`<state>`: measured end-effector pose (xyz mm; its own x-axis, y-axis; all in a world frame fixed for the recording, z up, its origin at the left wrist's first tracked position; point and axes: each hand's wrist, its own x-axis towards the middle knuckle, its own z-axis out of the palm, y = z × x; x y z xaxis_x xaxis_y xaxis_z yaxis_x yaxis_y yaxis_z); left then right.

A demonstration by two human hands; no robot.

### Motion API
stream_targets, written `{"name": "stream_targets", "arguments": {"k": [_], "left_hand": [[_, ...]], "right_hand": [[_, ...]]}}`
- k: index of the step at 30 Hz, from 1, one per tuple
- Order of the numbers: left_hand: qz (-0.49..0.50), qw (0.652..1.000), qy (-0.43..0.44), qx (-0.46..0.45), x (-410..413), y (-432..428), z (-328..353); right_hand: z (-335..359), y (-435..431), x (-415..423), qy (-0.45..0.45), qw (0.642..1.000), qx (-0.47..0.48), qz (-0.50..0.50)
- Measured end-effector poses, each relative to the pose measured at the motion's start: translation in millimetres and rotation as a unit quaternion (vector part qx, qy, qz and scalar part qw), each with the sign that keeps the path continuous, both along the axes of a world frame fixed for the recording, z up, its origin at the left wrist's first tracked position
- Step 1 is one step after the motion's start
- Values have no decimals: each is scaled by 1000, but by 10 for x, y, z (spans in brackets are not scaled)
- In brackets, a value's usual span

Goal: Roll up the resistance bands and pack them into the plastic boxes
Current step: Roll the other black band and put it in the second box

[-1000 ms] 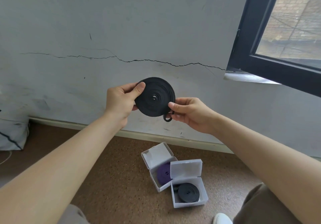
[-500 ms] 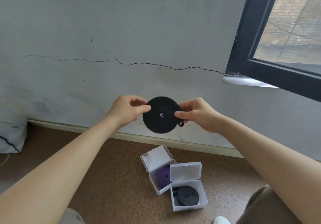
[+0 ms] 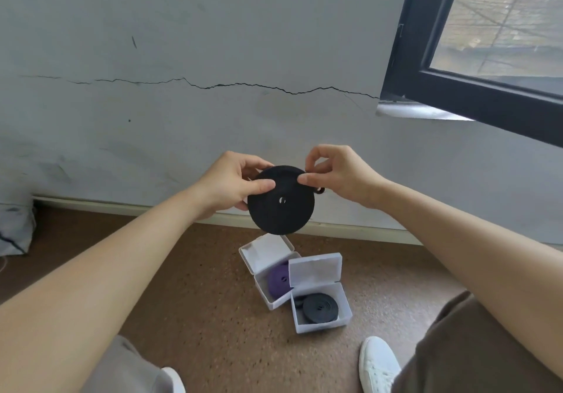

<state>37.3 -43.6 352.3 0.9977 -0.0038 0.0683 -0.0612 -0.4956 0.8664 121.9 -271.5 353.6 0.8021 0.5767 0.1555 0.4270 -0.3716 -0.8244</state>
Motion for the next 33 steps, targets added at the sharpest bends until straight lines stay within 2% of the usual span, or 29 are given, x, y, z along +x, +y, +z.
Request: {"name": "stream_targets", "arguments": {"k": [4, 8, 12, 17, 20, 25, 33], "left_hand": [[16, 999, 11, -42, -11, -159, -54], [52, 996, 23, -71, -19, -308, -140], [80, 992, 22, -95, -28, -471, -197], [100, 979, 61, -166, -97, -779, -300], [104, 980, 80, -153, -170, -941, -429], [81, 972, 156, -156, -249, -1095, -677], [149, 932, 253, -213, -260, -1288, -1812]], "right_hand": [[-123, -104, -88, 51, 995, 81, -31], [-275, -231, -189, 126, 969, 189, -93], [-399, -451, -335, 236, 940, 246, -34], [-602, -686, -509, 302, 926, 228, -7], [-748, -826, -590, 300, 924, 237, -24], [-1030, -1023, -643, 289, 937, 188, -60], [-1743, -1158, -616, 323, 936, 99, -95]]}}
